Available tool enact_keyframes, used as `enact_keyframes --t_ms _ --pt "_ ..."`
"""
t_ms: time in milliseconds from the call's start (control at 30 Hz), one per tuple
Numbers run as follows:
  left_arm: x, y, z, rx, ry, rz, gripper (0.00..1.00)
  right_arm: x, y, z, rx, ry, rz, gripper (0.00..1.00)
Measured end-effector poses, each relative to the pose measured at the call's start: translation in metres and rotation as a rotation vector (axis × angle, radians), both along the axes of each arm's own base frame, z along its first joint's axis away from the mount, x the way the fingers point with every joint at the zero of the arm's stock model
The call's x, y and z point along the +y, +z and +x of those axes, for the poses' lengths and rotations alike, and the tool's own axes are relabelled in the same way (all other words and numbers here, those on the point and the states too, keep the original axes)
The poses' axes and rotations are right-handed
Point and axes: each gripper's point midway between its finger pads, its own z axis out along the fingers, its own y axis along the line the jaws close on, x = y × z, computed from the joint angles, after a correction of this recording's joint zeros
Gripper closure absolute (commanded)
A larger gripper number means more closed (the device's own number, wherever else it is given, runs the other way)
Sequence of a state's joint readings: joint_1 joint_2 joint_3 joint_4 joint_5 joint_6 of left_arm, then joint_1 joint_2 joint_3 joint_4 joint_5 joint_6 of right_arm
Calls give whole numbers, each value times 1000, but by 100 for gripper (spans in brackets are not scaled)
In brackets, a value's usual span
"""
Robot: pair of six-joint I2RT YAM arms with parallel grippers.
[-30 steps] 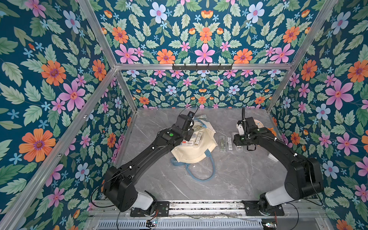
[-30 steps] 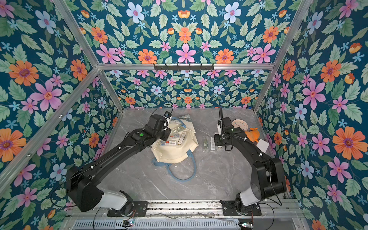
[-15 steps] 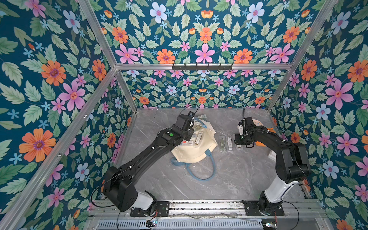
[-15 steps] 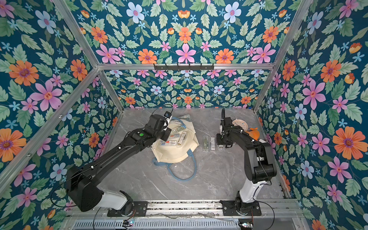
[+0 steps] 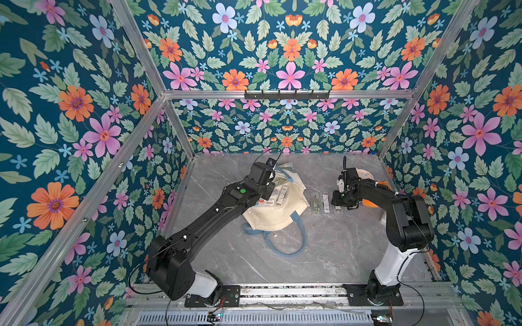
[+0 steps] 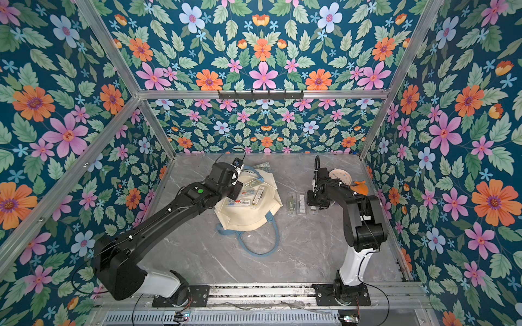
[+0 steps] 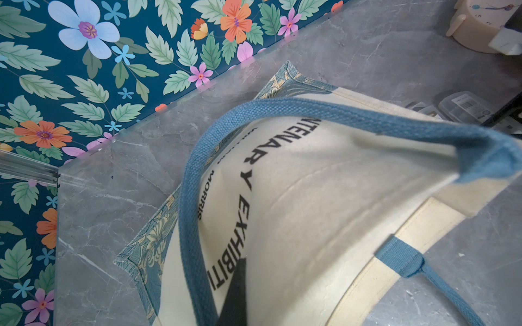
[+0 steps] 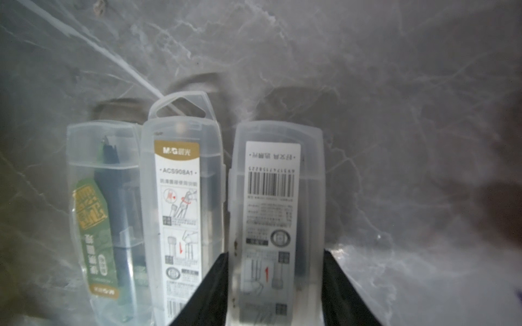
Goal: Take out the compass set from the canvas bag
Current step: Place the compass set at the center of the board.
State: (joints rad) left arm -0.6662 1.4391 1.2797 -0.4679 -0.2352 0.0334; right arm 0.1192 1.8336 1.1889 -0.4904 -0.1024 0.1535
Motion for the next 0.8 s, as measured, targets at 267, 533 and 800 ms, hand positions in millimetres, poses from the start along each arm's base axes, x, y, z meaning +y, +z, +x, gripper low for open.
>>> enact_keyframes --t_ms 267,533,800 --pt "0 0 0 0 0 0 100 0 -3 1 8 -1 -1 47" --pt "0 -1 0 0 1 1 100 1 -3 1 8 0 2 42" --pt "1 0 -1 -1 1 0 100 2 -2 1 9 0 7 42"
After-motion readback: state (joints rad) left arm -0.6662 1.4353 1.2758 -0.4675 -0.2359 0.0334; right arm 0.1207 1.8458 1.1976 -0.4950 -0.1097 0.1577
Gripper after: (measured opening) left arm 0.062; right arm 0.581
